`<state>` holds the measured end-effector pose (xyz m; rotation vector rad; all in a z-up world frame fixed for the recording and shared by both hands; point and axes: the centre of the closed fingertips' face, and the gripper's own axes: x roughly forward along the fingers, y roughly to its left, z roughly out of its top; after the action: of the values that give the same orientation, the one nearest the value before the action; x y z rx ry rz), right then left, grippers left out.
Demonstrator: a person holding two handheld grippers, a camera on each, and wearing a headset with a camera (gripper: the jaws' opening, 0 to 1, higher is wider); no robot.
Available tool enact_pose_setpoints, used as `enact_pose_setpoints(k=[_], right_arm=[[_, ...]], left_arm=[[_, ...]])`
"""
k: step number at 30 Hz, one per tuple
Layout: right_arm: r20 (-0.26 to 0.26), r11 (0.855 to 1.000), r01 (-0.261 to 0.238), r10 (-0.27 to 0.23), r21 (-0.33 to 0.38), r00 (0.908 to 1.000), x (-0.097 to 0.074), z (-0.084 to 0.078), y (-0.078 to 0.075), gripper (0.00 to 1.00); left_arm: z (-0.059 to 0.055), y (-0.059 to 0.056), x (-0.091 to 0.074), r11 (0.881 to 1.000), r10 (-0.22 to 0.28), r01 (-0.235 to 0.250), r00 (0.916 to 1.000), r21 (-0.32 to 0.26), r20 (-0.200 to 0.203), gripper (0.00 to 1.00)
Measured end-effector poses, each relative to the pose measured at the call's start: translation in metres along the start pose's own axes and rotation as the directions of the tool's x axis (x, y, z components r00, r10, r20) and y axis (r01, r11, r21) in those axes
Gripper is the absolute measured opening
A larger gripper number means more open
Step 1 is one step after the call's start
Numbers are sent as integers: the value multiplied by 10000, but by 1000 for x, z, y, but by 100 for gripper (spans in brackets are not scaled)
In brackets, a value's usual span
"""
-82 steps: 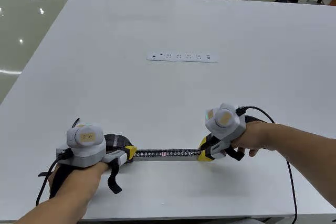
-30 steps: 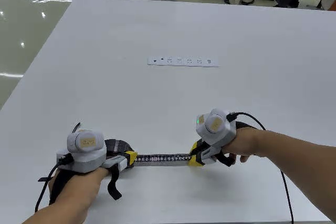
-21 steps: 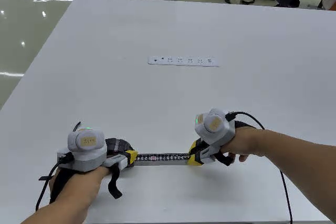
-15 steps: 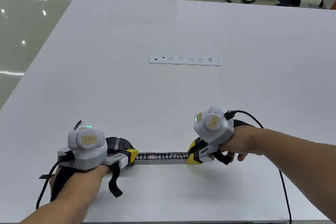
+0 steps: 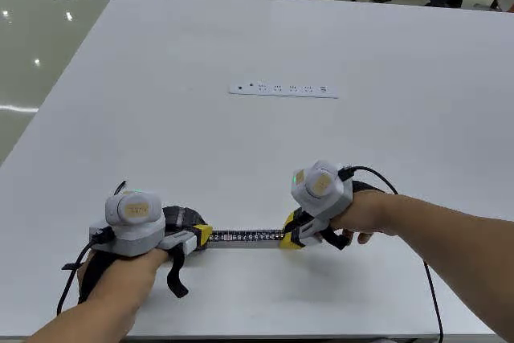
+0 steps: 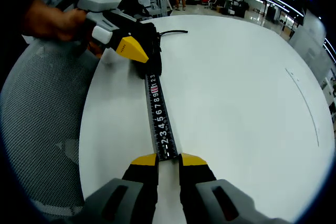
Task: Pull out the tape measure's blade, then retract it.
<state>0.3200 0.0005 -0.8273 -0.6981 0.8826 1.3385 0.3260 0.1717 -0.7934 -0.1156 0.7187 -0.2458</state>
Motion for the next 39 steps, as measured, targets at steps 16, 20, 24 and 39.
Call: enact_pose_setpoints(k=[16,20,24,39], right_arm=[[230,9993,-85,76,378,9997,5,9,3,13],[266,9993,-90,81,351,9996,6,11,5,13],[301,9994,-48,37,337,9995,7,13,5,13],[389,9994,16,-30,360,9992,12,21,8,14]], left_arm=[[-1,0,-1,9999,-98,97,9999,-46,-37,58],[-1,0,-1,9999,-109,108,9999,-61,-41,58],[0,0,-1,9999,-108,108,9999,-79,-36,58],[0,1,0,9998,-139,139,9999,-108,-29,58]])
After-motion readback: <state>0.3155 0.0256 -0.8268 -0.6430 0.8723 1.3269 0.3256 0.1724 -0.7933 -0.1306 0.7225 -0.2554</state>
